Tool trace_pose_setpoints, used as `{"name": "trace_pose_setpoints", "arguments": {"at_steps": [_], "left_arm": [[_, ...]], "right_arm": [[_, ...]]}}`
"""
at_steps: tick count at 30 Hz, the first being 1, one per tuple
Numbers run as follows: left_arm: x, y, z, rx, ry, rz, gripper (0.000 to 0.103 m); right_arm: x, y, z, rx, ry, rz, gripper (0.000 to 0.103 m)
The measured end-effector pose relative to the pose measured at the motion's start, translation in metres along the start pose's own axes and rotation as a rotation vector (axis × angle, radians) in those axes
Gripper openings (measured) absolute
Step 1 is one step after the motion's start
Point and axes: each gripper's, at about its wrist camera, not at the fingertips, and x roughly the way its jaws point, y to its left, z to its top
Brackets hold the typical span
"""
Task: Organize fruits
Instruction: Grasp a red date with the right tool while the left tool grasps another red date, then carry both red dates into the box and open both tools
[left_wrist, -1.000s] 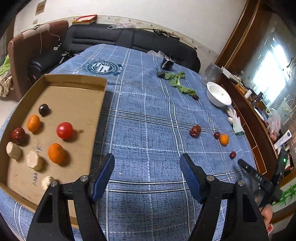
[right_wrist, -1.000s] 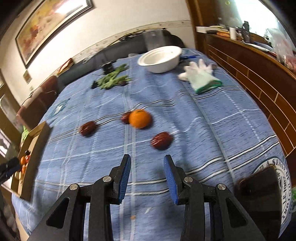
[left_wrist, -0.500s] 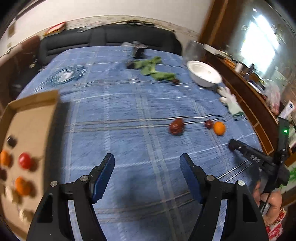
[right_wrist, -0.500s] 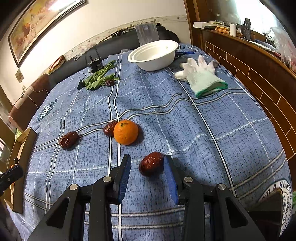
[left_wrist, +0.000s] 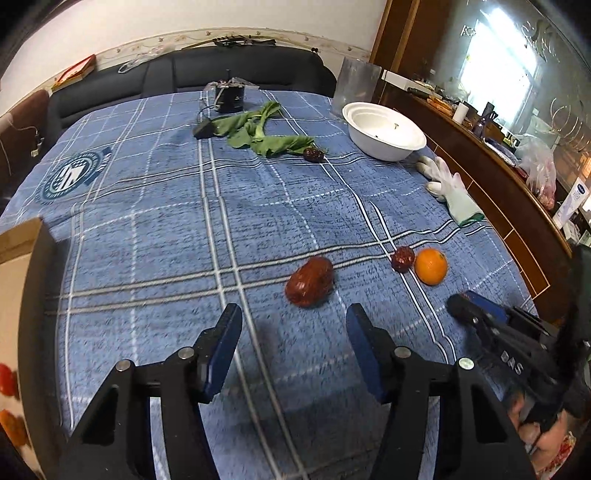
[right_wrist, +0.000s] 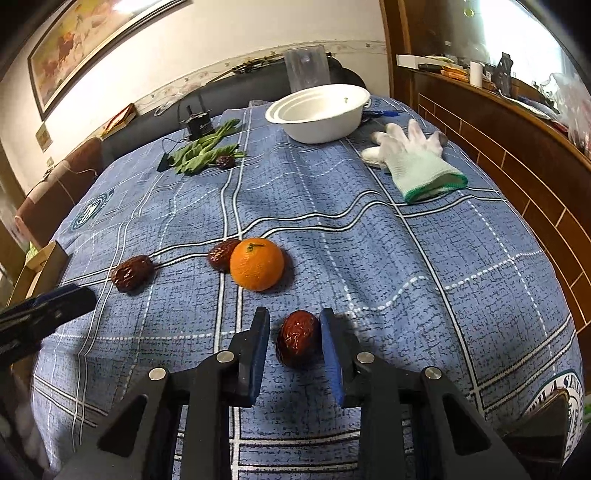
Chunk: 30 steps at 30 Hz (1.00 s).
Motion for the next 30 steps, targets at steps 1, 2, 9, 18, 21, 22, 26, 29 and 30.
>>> {"name": "trace_pose_setpoints", "arguments": {"at_steps": [1,2,9,18,21,22,26,29,30], "left_arm": [[0.004,-0.002,0.002,0.008,0.001,0.002,0.058],[0.009,-0.004,0.004,0.019,0.003,0.007,0.058],[0.040,-0.014,0.013,0.065,0.037,0.025,0.058],[0.039,-0.018,0.010,0.080,0.027,0.049,0.033],[0.020,-0.011,0.007,0.044,0.008,0.035,0.033],[0.013,-0.008,0.007,0.031,-0.002,0.031,0.033],[-0.028,0.010,-0.001,-0.041,-0.050,0.013,0.033],[-0.061,0.029,-0.013,-0.079,-0.096,0.037,0.033],[-0.070,0.036,-0.017,-0.092,-0.110,0.045,0.033]], "right_arm": [[-0.001,0.000,0.000,-0.003,-0.003,0.002,0.027],[-0.001,0.001,0.000,-0.004,-0.006,0.004,0.026],[-0.002,0.002,0.000,-0.011,-0.014,0.014,0.026],[-0.004,0.003,-0.002,-0.015,-0.019,0.021,0.023],[-0.006,0.002,-0.002,-0.007,-0.027,0.030,0.023],[-0.007,0.002,-0.002,-0.006,-0.030,0.031,0.023],[-0.014,0.004,0.000,-0.012,-0.052,0.034,0.023],[-0.026,0.013,0.001,-0.033,-0.074,0.041,0.023],[-0.031,0.018,0.002,-0.044,-0.080,0.045,0.023]]}}
